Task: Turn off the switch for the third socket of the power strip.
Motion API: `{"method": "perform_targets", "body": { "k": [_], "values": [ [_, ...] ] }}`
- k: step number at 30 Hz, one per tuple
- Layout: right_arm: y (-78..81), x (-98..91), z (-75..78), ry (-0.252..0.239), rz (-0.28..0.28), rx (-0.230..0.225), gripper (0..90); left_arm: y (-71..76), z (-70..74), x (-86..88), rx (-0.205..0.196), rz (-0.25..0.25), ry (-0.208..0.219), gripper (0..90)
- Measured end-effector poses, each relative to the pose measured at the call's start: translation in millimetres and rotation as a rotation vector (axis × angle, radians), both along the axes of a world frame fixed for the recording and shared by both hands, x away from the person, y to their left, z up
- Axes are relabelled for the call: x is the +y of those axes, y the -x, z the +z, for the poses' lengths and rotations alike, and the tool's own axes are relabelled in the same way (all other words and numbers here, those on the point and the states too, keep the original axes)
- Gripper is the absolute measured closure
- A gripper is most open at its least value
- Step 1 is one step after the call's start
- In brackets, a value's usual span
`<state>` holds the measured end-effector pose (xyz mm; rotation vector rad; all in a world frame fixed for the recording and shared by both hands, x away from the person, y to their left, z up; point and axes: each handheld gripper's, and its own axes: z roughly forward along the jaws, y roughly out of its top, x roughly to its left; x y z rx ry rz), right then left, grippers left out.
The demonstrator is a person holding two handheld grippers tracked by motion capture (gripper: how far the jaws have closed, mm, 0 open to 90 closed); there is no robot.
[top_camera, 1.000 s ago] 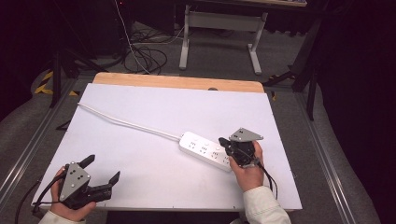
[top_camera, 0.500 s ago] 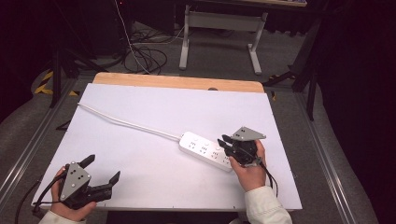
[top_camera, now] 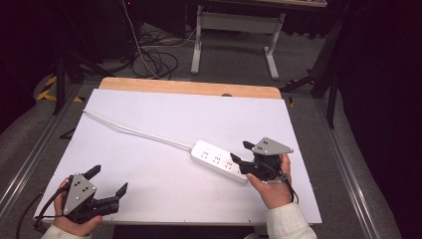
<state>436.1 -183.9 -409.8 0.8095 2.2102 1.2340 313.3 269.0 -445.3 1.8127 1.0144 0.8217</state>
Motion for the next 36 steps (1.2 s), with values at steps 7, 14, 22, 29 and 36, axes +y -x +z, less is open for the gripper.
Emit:
{"method": "perform_targets", "body": {
  "k": [7, 14, 22, 29, 36],
  "values": [
    [9.9, -13.8, 0.6, -0.049, 0.038, 0.022, 36.0, 2.1, 1.8, 1.3, -0.012, -0.006, 0.013, 8.7],
    [22.0, -26.4, -2.3, -0.084, 0.082, 0.02, 33.4, 2.6, 2.4, 1.6, -0.013, -0.006, 0.023, 8.7],
    [28.9, -32.3, -11.9, -0.102, 0.128, 0.038, 33.4, 5.9, 5.3, 2.9, -0.017, -0.012, 0.052, 8.6],
    [34.6, -35.5, -21.8, -0.077, 0.159, 0.043, 32.6, 7.8, 7.1, 4.4, -0.011, -0.023, 0.055, 8.4],
    [37.7, -38.7, -35.5, -0.078, 0.164, 0.081, 32.0, 8.3, 7.3, 4.1, -0.005, -0.029, 0.057, 8.4]
  ]
}}
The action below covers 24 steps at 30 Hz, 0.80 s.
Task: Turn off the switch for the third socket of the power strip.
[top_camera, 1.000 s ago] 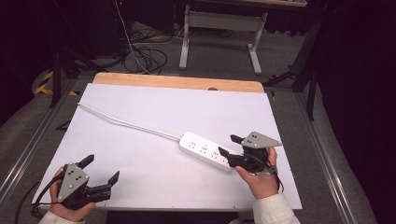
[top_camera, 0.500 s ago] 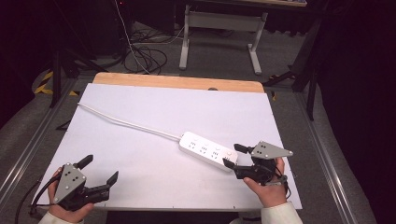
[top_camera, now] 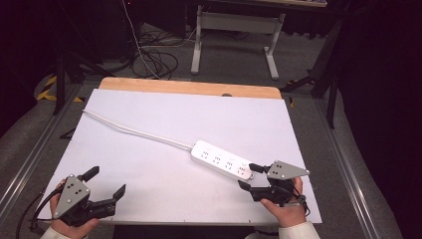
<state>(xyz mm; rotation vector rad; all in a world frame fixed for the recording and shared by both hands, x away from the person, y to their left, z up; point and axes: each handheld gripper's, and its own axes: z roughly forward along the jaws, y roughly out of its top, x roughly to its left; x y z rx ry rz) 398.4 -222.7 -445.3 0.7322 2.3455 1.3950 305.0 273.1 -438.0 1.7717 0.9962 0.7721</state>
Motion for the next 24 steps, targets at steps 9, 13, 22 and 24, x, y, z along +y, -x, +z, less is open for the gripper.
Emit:
{"method": "perform_targets", "body": {
  "k": [9, 13, 22, 24],
  "values": [
    [0.6, -4.2, -19.7, -0.019, -0.009, 0.047, 24.8, 0.2, -0.7, -1.2, 0.005, 0.0, -0.011, 8.5],
    [2.4, -5.4, -25.9, -0.019, -0.021, 0.054, 22.2, -0.2, -1.5, -2.2, 0.011, -0.001, -0.016, 8.5],
    [6.1, -1.0, -39.6, 0.037, -0.068, 0.062, 18.3, -0.7, -2.8, -2.3, 0.018, 0.008, -0.039, 8.5],
    [6.4, 0.6, -41.1, 0.071, -0.084, 0.061, 18.3, -1.1, -3.3, -2.7, 0.021, 0.009, -0.035, 8.5]
  ]
}}
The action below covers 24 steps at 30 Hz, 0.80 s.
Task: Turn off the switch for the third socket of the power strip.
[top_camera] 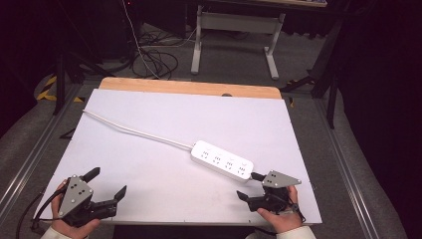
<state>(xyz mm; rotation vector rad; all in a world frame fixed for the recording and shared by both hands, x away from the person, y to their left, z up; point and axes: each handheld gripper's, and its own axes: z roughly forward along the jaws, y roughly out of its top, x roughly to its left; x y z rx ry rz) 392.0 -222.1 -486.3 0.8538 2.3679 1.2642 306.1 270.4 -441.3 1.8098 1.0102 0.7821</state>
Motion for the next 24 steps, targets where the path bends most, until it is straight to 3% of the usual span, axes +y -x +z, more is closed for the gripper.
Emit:
{"method": "perform_targets", "body": {
  "k": [5, 14, 24],
  "values": [
    [-0.3, 1.6, 1.4, -0.001, 0.003, -0.01, 18.4, -2.6, -1.0, -1.6, 0.002, -0.005, -0.005, 8.4],
    [2.2, -1.3, 7.3, -0.023, -0.004, -0.069, 19.3, -3.4, -0.7, 0.2, -0.002, -0.006, -0.009, 8.4],
    [1.9, -2.0, 7.0, -0.018, -0.002, -0.07, 19.7, -2.9, -0.7, -0.6, -0.005, -0.006, -0.01, 8.4]
  ]
}}
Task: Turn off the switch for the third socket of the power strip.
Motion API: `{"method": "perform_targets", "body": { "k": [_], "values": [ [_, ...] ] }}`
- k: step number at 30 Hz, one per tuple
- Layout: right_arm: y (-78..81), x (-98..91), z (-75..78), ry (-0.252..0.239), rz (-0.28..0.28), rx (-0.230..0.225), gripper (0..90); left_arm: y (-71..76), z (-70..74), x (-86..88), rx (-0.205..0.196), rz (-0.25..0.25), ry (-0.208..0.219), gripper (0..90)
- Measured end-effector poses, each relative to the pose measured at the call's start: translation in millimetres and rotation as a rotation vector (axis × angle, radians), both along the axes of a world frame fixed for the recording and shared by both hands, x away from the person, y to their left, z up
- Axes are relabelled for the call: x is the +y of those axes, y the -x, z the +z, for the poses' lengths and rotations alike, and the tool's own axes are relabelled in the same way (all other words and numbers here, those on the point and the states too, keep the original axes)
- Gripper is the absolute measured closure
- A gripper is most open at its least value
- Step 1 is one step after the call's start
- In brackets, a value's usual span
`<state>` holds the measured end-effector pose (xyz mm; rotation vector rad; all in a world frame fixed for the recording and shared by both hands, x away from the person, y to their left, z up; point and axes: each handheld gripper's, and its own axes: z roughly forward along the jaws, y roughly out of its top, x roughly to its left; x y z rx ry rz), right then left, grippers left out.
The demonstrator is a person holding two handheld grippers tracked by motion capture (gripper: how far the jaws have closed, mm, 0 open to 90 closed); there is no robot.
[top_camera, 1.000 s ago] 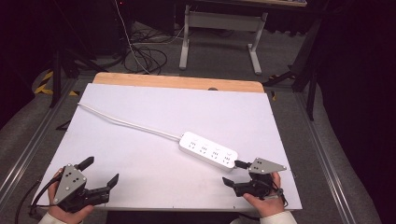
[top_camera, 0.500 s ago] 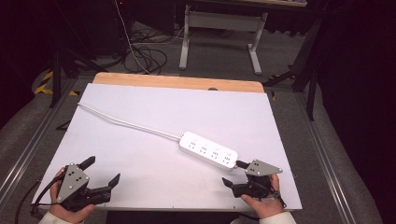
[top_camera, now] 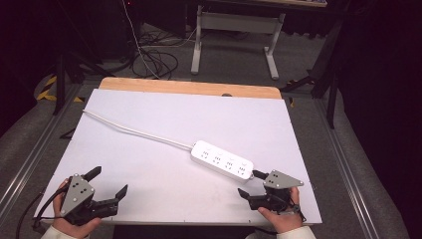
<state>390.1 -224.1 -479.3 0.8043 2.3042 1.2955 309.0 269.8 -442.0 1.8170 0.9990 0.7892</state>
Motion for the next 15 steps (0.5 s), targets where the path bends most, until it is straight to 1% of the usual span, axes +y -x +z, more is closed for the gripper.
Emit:
{"method": "perform_targets", "body": {
  "k": [15],
  "values": [
    [0.2, -0.1, 0.7, -0.001, -0.001, -0.005, 19.9, 0.1, -0.2, -0.5, -0.002, 0.001, 0.001, 8.4]
  ]
}}
